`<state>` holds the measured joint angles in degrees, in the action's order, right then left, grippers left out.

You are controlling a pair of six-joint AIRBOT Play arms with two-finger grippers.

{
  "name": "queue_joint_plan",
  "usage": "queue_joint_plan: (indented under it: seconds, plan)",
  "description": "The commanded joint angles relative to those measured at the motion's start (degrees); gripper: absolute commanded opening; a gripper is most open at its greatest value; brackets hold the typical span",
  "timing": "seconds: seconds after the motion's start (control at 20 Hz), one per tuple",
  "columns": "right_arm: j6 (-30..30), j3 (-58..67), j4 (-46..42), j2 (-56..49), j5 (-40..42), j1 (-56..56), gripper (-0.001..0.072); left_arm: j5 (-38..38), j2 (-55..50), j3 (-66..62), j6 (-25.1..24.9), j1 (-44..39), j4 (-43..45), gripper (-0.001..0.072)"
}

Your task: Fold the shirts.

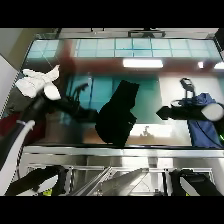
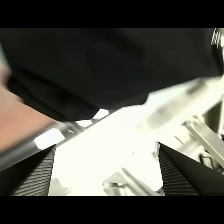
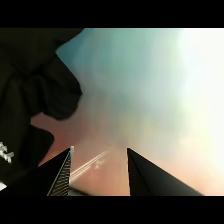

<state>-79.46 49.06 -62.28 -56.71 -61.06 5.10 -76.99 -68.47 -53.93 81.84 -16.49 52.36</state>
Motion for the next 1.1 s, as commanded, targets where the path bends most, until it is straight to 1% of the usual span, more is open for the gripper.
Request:
queue_joint_plan:
  seconds: [0.0,0.05,0.1,0.2,0.3,0.45,0.7,0.75,0.8,0.85,0.9,0.95,1.05]
  plan:
    - [11.3,7.3,12.2,-19.6,3.4,0.0,0.0389,18.2,7.1,18.0,-0.1,-5.9,-7.4,0.0695]
    - [13.0,10.5,14.7,-25.3,3.4,0.0,0.0389,23.9,7.9,21.3,-0.1,-8.2,-9.8,0.0694]
    - [14.6,13.5,17.5,-30.3,3.4,0.0,0.0388,28.1,8.1,23.4,-0.1,-10.1,-11.8,0.0693]
    - [17.4,18.6,23.2,-37.9,3.2,0.0,0.0388,33.6,7.0,25.9,-0.1,-13.8,-14.1,0.0693]
    - [18.7,22.8,27.1,-43.4,3.1,0.1,0.0389,34.1,2.7,25.6,-0.1,-16.2,-14.7,0.0693]
    - [18.7,26.0,30.9,-48.3,0.8,0.2,0.0388,34.1,-4.5,22.0,-0.2,-18.8,-14.6,0.0693]
    - [19.7,26.2,31.4,-51.1,0.3,1.7,0.0387,33.9,-13.3,14.6,-0.7,-19.6,-14.4,0.0689]
    - [19.8,26.2,31.5,-51.2,0.4,2.1,0.0381,33.7,-14.2,13.4,-0.7,-19.6,-14.4,0.0563]
    - [20.4,26.2,31.6,-51.2,0.3,2.3,0.0303,33.6,-15.0,12.2,-1.2,-19.7,-14.4,0.0390]
    - [21.2,26.2,32.1,-51.2,0.1,2.3,0.0162,33.5,-15.5,11.4,-2.0,-19.6,-14.4,0.0251]
    - [21.2,26.3,32.7,-51.2,0.2,2.2,0.0059,33.5,-15.6,11.0,-2.4,-19.6,-14.3,0.0130]
    - [21.2,26.3,33.0,-51.1,0.2,2.0,0.0019,33.5,-15.5,10.8,-2.4,-19.6,-14.3,0.0008]
    - [21.3,26.3,33.0,-50.8,0.2,1.5,0.0018,33.5,-14.6,10.8,-2.5,-19.6,-13.1,-0.0005]
